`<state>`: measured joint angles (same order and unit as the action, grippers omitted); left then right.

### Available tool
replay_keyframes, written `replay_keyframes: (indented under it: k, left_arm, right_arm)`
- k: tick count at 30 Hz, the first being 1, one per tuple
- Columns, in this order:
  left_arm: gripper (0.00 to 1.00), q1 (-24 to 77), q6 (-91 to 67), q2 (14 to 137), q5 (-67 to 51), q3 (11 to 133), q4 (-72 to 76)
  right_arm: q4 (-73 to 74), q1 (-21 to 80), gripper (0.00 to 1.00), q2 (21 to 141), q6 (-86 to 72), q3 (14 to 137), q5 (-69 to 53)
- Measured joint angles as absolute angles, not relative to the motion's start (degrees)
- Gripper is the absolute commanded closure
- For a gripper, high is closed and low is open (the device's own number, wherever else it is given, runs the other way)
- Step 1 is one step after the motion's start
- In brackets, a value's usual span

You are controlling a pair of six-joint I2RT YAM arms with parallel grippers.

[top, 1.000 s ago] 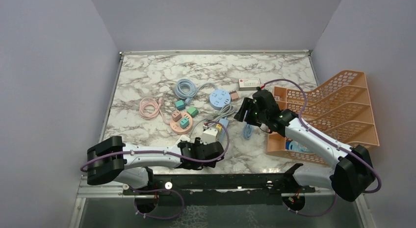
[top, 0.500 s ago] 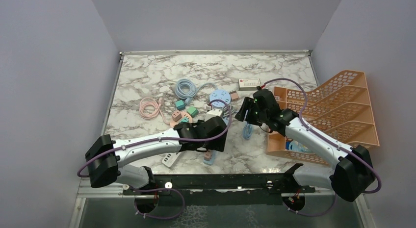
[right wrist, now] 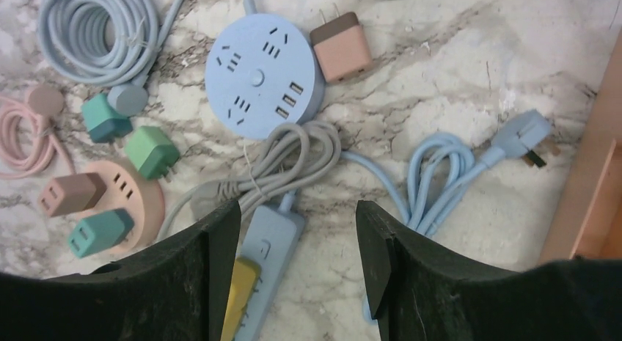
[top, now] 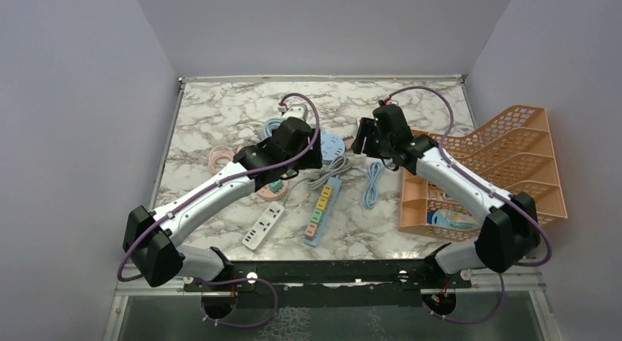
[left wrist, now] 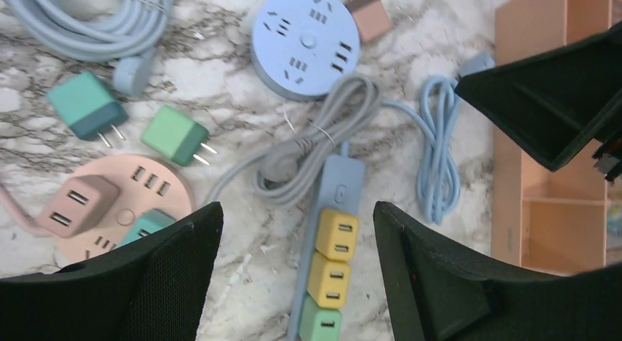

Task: Insert the plug

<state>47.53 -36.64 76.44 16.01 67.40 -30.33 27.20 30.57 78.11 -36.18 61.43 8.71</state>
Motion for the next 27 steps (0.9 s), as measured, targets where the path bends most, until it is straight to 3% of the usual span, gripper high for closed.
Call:
replay_keyframes:
  k: [12,27]
  left_arm:
    - [0.24,35.27,-36.14,77.28,9.52,66.98,-20.21]
    - [0.24,29.93,-31.73,80.14,2.59,66.98,-12.8]
  right_arm:
    - [28.84,27.62,0.43,102.48,-24.4,74.61,8.27]
    - [29.98,27.38,0.5,114.76,-18.76,84.86,10.5]
